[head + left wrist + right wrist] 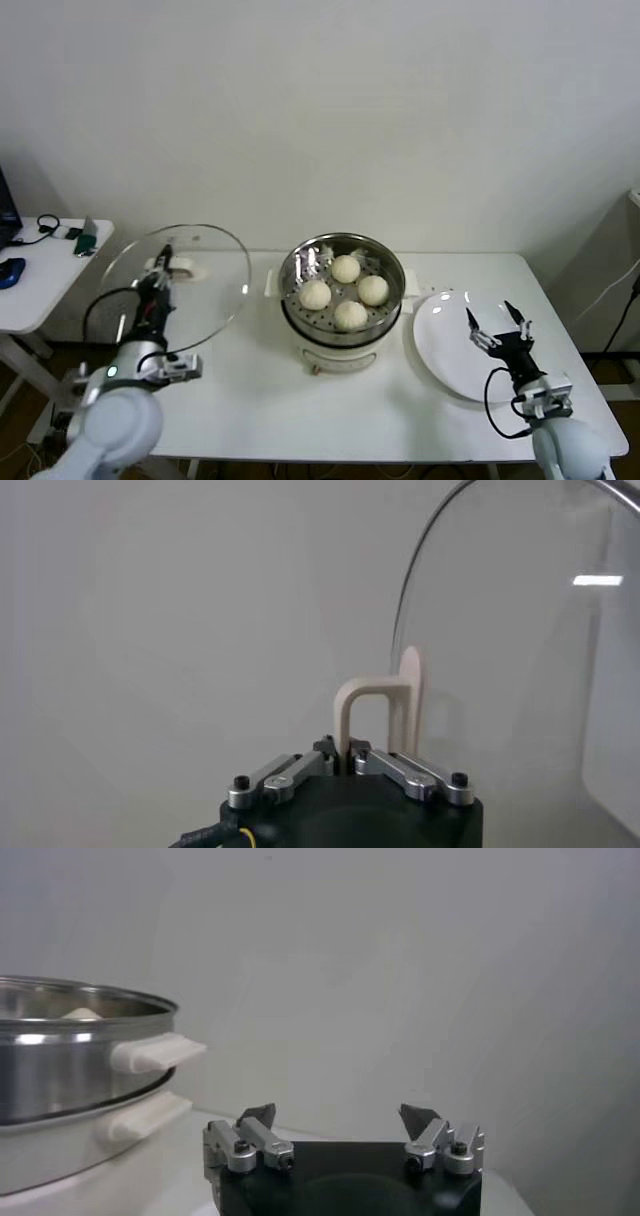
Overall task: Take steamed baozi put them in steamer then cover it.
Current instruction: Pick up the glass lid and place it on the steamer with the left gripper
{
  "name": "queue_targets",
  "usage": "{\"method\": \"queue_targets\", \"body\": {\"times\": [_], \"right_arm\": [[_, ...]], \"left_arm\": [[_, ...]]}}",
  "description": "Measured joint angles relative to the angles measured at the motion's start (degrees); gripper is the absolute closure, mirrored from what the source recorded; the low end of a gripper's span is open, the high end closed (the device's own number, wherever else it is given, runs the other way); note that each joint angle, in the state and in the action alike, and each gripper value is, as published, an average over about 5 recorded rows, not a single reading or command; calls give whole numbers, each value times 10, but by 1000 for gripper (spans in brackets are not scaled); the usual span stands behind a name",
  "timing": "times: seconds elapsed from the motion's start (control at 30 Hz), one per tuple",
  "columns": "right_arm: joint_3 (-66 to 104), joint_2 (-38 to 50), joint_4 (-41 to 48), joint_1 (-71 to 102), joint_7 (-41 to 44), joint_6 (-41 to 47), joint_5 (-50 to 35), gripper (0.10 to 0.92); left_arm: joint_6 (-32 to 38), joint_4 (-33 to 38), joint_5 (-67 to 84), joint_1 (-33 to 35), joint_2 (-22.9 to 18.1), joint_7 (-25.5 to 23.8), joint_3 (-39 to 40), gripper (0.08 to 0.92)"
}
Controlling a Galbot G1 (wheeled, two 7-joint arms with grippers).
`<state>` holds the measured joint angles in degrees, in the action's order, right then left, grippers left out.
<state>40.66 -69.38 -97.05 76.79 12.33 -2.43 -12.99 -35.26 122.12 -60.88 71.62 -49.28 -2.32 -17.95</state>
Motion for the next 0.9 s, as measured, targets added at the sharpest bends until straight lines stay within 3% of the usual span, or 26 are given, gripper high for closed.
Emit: {"method": "queue_targets", "body": {"times": [0.27, 0.57, 0.9], "right_arm": [[-9, -11, 12, -9, -3, -1, 15, 203], [1, -14, 24, -5, -4, -2, 17, 203], [22, -13, 29, 4, -4, -6, 18, 203]], "left_arm": [[-50, -18, -47, -126, -25, -70, 132, 850], [-70, -77, -105, -221, -103, -116, 239, 850], [-70, -146, -145, -276, -197, -136, 308, 850]]}}
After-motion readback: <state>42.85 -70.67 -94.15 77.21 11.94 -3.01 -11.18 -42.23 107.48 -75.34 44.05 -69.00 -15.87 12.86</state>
